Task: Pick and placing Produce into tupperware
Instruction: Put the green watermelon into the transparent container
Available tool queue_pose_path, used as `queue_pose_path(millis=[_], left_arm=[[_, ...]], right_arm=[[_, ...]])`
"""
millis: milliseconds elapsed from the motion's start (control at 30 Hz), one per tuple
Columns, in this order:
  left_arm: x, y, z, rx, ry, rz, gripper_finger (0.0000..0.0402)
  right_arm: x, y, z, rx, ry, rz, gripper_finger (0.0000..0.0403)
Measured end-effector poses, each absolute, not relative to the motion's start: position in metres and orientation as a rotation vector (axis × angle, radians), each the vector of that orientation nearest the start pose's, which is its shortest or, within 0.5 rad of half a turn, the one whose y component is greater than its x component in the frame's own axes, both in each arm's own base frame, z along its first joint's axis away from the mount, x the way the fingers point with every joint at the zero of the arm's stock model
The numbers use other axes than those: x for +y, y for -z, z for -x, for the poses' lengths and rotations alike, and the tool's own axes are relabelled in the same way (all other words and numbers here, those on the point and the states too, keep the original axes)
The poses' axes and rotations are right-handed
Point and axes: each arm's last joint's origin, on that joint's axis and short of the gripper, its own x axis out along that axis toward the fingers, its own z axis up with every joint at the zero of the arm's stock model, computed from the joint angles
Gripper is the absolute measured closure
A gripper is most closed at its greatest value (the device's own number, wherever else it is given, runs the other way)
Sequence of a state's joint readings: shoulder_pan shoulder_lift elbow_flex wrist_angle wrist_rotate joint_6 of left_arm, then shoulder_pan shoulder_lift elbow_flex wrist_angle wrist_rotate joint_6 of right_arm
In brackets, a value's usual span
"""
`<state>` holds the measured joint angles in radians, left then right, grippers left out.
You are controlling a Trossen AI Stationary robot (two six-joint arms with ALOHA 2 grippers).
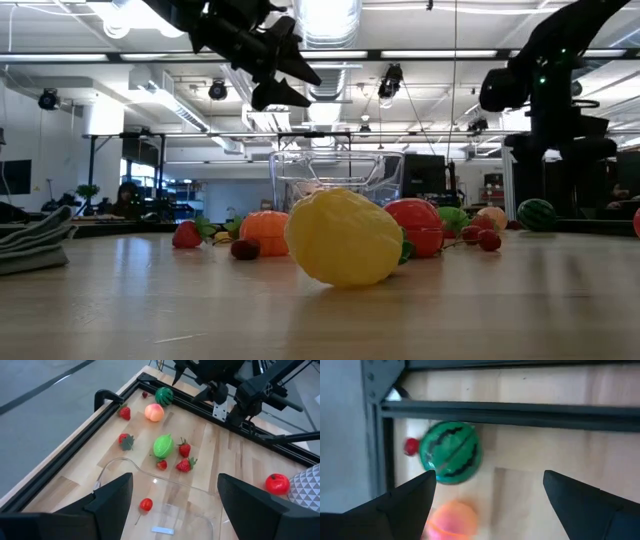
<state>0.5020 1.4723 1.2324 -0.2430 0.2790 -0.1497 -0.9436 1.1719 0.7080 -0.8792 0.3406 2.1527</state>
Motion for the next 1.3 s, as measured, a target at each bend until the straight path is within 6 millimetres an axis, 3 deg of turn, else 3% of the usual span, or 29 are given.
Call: queue_pose_path(millis=[433, 1067, 1300], left_arm=[[0.159, -0.321, -0.29, 0.434, -0.275, 0.339, 0.0125], [0.17, -0.319, -0.282, 0.455, -0.322, 0.359, 0.0125], [0.173, -0.319, -0.281, 0.454, -0.339, 0.358, 0.0125]], right_arm=[[-0.181, -0.182, -0.101, 0.602, -2.462, 2.128, 0.0042], [-0.199, -0.155, -0.106, 0.389, -2.482, 2.095, 0.0042], [-0.202, -0.154, -0.107, 0.402, -2.484, 2.117, 0.0042]])
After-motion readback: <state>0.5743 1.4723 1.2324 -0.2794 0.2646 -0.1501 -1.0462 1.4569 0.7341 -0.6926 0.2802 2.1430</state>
